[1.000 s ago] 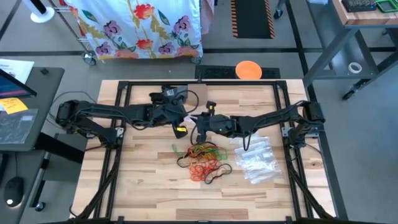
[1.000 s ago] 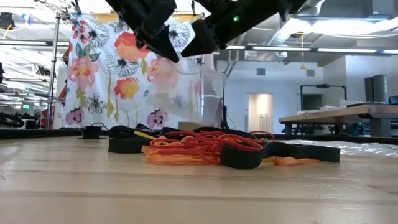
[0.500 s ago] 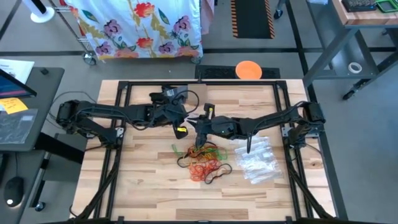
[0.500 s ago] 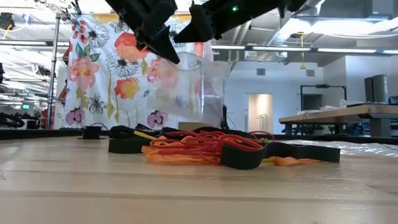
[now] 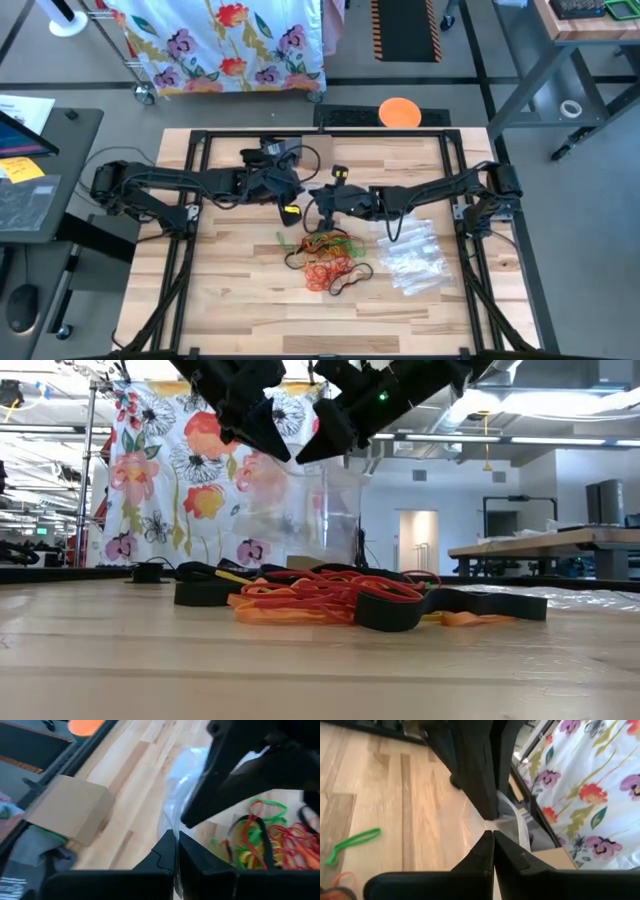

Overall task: Sort rubber bands
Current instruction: Open the transparent zip bag

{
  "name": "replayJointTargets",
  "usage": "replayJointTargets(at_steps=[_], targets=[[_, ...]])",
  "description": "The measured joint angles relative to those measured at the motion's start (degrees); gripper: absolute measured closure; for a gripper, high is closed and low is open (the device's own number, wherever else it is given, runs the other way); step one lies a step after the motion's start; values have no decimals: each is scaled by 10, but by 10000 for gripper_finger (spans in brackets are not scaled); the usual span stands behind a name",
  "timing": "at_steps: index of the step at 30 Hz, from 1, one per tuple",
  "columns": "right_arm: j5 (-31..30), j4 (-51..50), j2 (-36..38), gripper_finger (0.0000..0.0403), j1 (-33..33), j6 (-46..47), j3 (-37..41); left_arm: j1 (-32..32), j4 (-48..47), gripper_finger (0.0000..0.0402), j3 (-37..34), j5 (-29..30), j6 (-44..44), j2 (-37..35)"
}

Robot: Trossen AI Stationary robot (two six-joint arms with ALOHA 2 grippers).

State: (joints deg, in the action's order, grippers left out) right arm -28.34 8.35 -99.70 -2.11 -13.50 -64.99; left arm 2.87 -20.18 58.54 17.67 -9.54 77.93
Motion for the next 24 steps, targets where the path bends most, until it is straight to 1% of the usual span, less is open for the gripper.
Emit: replayJointTargets(at_steps=[4,9,13,16,20,22,24], targets=[[0,-4,0,402,0,-7,0,0,7,401,0,-11,-21,0],[6,-12,0,402,0,-49,0,0,27,401,0,-24,-50,0],[13,-17,0,402,0,-89,0,0,41,401,0,-25,-52,0],[13,-25,0,402,0,-110,0,0,45,401,0,-43,-52,0],[13,-29,0,403,0,-136,0,0,53,401,0,-46,-50,8],[-1,-26,0,403,0,-141,0,0,47,401,0,-57,-49,13],[-28,-23,0,403,0,-149,0,0,53,401,0,-75,-49,26]])
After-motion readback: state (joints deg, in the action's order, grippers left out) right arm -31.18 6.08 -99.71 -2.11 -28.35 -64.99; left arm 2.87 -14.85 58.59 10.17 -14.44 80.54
